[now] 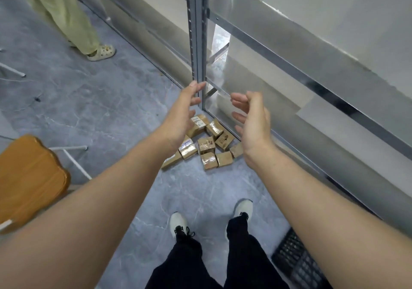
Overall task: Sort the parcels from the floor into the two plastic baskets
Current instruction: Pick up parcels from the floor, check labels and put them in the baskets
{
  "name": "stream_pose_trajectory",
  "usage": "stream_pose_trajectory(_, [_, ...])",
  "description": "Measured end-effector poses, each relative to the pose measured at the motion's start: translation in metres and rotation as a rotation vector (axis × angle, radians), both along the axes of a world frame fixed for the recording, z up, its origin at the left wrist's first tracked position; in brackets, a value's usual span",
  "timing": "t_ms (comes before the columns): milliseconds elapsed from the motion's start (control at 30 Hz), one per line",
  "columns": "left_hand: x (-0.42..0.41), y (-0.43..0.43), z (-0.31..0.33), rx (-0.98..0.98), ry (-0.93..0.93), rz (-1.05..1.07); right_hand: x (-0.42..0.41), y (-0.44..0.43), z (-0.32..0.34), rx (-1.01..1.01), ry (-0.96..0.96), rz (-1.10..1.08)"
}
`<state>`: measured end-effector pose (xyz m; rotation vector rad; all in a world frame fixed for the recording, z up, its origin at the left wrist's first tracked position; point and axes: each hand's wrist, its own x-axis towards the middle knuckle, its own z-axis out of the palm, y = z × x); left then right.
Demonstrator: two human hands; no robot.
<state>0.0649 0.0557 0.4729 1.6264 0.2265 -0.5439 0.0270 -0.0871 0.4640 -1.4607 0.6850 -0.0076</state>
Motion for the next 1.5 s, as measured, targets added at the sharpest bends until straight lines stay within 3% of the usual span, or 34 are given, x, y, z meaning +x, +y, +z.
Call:
stream_pose_trajectory(467, [0.079,-0.074,-0.201,0.025,0.244,0.114,0.081,-0.079,-0.219,0.089,0.298,0.030])
stream_pose_trajectory(800, [0.101,-0.052,-0.413,0.091,0.423,0.100,0.089,-0.052,-0.423,0.051,0.496,-0.004])
stream_pose_trajectory(1100, [0.096,-0.021,-0.560,0.145,0.575,0.157,0.079,-0.022,-0.565,0.054,0.630,-0.046])
stream_pose_trajectory(1500, [0.061,-0.038,-0.701,0.137,0.723,0.249,0.072,-0.015,-0.706,0.006,0.613,-0.006])
